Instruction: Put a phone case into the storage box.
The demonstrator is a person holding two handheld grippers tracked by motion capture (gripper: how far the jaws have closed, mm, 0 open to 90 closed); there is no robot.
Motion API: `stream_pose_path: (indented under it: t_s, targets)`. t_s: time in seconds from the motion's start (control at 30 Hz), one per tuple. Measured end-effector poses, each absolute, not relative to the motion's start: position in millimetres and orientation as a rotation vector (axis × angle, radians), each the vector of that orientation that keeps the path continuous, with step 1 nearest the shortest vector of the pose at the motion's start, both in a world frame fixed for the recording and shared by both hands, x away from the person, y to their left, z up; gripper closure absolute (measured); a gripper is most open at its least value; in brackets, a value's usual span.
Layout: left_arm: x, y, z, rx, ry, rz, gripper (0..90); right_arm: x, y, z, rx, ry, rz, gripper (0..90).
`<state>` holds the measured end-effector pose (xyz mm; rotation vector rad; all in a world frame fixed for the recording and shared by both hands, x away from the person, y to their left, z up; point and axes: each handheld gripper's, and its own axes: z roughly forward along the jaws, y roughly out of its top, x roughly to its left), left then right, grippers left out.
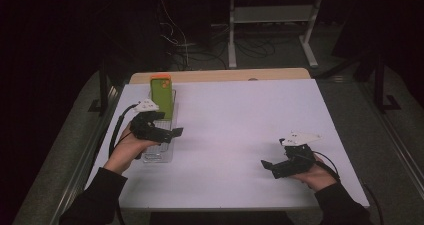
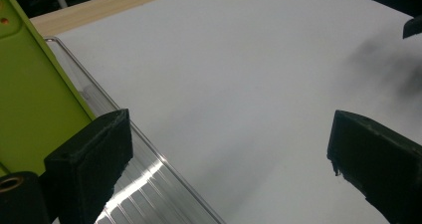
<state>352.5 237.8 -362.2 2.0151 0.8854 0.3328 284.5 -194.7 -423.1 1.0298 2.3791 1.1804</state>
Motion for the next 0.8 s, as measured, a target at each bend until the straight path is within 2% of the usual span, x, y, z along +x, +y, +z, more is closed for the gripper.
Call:
stream_pose_path:
  t_s: [0.8]
  targets:
    - [311.1, 242.5, -390.5, 2.076, 0.771, 0.315, 2.1, 280.9, -195.8, -420.6, 1.014, 2.363, 1.217, 0.4]
